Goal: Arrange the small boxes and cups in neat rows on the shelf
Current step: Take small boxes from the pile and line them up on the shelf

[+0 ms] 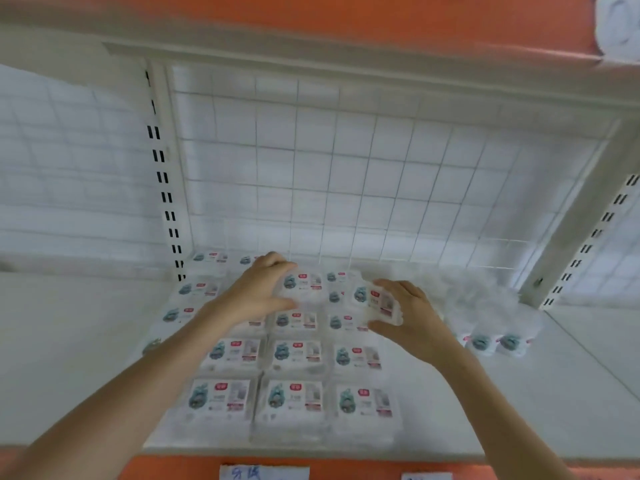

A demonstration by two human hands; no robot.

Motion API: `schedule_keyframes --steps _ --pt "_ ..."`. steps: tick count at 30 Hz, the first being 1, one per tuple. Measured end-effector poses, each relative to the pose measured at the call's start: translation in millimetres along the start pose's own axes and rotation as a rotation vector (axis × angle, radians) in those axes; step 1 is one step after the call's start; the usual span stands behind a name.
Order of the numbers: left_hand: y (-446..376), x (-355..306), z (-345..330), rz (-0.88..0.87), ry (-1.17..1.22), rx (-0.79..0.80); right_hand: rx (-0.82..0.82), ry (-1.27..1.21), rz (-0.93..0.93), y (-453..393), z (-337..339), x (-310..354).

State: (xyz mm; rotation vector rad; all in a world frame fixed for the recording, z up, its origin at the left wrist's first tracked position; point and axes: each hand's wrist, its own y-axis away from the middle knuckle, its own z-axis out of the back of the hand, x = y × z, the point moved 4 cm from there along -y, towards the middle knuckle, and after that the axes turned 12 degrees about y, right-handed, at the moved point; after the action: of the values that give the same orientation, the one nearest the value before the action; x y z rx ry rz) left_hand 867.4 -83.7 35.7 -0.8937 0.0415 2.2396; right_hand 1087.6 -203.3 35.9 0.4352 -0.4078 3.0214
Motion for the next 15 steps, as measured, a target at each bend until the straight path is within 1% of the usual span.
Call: schedule_keyframes --steps 3,6,9,12,15 --pt "-14.6 6.2 -0.2 0.03 -0.122 -0.065 0.027 -0.012 0.034 -29.8 -7.9 -3.8" --pt "-29.6 9.7 -0.3 0.028 -0.201 -0.086 0.07 -0.017 0.055 -59.1 -17.9 -5.9" --pt "-41.4 15.4 2.5 0.031 -0.248 -0.094 0.102 -0.015 0.04 -81.9 -25.4 -7.1" --pt "-44.2 24.5 0.7 0.05 -0.349 -0.075 0.116 -0.053 0.001 -93.3 -33.2 -7.4" --pt "-44.6 31.3 -4.0 0.059 -0.362 -0.091 0.112 -0.112 -0.05 -98.3 -41.0 -8.1"
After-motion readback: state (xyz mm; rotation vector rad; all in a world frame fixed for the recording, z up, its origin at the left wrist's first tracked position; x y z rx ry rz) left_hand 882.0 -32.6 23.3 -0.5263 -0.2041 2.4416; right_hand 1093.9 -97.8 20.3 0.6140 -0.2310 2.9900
